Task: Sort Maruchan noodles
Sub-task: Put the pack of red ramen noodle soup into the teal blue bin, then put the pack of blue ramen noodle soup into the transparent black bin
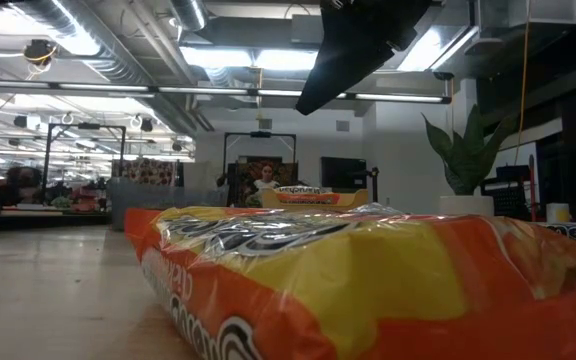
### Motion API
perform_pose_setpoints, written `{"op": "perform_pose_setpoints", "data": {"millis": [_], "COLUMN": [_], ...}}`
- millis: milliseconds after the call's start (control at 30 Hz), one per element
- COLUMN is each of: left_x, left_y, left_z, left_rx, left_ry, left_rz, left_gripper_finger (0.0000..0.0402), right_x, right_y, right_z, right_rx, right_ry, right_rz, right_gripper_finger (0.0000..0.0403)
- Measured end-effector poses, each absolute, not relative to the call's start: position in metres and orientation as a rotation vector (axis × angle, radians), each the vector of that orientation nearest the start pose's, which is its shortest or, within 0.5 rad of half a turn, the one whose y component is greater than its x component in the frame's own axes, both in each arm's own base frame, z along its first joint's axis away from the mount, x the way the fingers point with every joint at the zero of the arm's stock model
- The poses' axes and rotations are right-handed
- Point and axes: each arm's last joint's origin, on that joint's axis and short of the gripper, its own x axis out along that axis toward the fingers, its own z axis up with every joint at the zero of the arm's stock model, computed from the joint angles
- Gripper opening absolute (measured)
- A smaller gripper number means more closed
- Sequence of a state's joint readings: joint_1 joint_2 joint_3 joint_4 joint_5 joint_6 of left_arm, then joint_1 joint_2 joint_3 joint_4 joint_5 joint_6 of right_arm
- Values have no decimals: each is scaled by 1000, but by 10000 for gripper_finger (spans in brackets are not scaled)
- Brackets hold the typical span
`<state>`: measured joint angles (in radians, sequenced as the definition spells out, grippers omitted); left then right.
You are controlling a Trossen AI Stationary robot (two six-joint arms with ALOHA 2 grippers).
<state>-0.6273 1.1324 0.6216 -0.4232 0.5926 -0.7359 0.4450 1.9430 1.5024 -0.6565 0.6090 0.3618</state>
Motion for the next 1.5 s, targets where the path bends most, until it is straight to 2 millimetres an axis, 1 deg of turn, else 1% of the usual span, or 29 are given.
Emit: {"op": "perform_pose_setpoints", "data": {"millis": [100, 200, 300, 633, 767, 967, 1200, 1400, 1500], "left_x": [157, 157, 157, 156, 157, 165, 174, 183, 189], "left_y": [-134, -134, -135, -135, -134, -122, -106, -88, -80], "left_z": [202, 202, 203, 203, 203, 204, 207, 209, 216], "left_rx": [-594, -654, -687, -704, -727, -835, -961, -1065, -1117], "left_ry": [1368, 1401, 1417, 1430, 1442, 1472, 1495, 1472, 1448], "left_rz": [-710, -666, -680, -684, -680, -662, -708, -701, -714], "left_gripper_finger": [124, 124, 127, 185, 191, 191, 190, 190, 190], "right_x": [373, 373, 373, 373, 373, 373, 373, 373, 374], "right_y": [159, 159, 159, 159, 159, 159, 160, 159, 160], "right_z": [218, 218, 218, 218, 218, 218, 218, 218, 218], "right_rx": [-219, -219, -219, -219, -219, -218, -216, -217, -217], "right_ry": [897, 897, 897, 896, 896, 896, 893, 892, 886], "right_rz": [-312, -312, -312, -312, -312, -312, -312, -313, -311], "right_gripper_finger": [150, 150, 150, 150, 150, 150, 150, 150, 150]}}
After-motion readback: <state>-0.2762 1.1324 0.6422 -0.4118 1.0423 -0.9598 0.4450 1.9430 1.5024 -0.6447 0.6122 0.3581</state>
